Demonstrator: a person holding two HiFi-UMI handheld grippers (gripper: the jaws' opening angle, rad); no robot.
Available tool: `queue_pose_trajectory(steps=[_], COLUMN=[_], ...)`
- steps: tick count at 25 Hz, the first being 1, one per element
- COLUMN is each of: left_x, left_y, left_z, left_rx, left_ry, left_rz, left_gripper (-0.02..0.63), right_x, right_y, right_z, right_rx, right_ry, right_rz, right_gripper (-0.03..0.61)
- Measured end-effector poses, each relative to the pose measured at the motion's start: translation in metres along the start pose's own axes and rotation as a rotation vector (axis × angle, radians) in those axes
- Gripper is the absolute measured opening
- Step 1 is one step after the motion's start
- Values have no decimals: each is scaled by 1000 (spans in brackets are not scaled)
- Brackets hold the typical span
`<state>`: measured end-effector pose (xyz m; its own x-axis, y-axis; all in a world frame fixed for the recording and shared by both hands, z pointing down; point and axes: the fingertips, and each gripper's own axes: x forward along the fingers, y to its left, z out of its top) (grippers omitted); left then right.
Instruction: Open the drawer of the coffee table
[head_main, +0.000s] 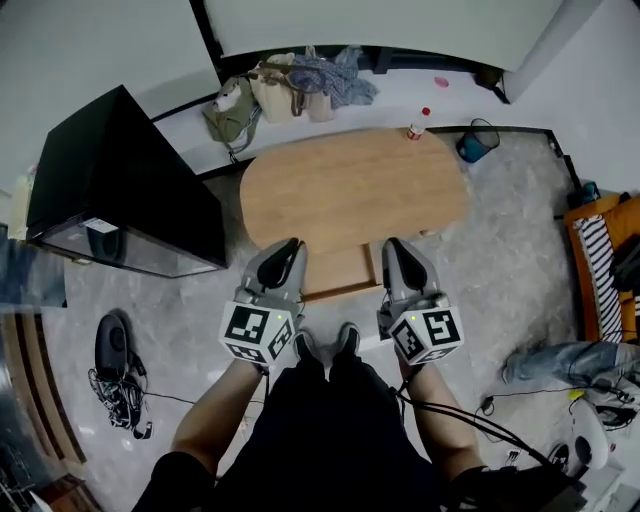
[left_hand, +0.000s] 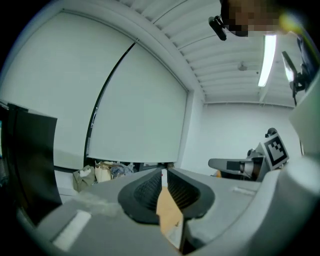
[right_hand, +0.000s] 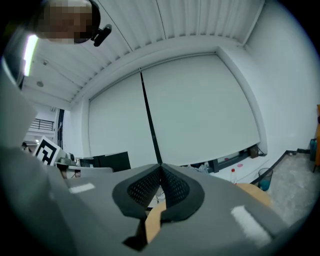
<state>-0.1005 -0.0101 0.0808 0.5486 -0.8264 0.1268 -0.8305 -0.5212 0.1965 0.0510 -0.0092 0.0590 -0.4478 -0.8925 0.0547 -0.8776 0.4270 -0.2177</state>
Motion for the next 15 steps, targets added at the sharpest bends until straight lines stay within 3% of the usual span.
queue_pose_trajectory(steps=[5,9,15], left_x=[-3,-8,-11], left_y=[-15,-31,-42], left_z=[65,112,170], left_rx=[38,119,214], left_ry=[-127,-209,-309], left_rz=[-53,-100,-94], left_gripper=[2,2,2], right_x=[0,3,7], right_y=[22,34,55], right_z=[55,96,155], right_rx=[-82,-169,-327], right_ry=[-91,-155,-270], right_rz=[24,22,36], right_gripper=[-2,-2,-2])
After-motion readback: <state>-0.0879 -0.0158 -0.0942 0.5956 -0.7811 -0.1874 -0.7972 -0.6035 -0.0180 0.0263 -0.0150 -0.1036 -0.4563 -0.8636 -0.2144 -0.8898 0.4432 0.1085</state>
